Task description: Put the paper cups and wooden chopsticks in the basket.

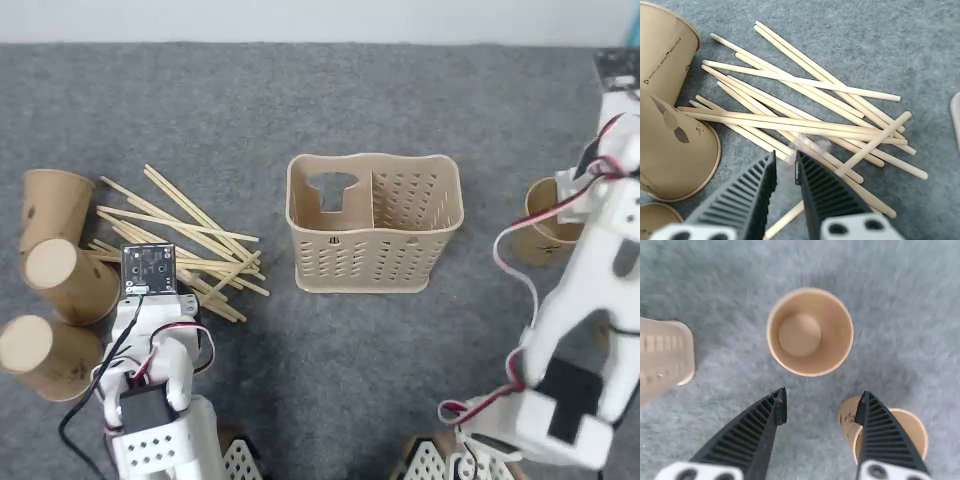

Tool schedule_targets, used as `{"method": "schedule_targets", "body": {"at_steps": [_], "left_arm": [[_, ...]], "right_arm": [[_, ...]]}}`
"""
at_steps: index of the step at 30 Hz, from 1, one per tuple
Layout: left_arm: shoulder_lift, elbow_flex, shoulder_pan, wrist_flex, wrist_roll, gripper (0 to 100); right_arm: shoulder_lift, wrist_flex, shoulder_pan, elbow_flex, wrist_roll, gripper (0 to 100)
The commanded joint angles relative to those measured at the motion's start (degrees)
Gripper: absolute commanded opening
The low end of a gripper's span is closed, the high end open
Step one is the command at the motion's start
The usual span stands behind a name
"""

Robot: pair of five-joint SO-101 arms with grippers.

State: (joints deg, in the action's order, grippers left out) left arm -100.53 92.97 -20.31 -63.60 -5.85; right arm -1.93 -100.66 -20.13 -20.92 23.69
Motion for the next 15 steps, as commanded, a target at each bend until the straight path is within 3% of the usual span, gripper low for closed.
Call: {"method": "schedule_targets", "body": {"at_steps": [1, 9, 15], "left_arm": [[-0.70, -0.13, -0.09, -0.18, -0.62, 6], [-0.62, -0.13, -0.09, -0.18, -0.62, 6], [-0.62, -0.13, -0.09, -0.18, -0.62, 6]], "right_arm": [[6.37, -2.07, -2.59, -6.24, -1.23, 23.4], [26.77, -2.15, -4.35, -22.95, -4.75, 23.4], [36.70, -2.15, -4.44, -27.52, -7.38, 23.4]]}}
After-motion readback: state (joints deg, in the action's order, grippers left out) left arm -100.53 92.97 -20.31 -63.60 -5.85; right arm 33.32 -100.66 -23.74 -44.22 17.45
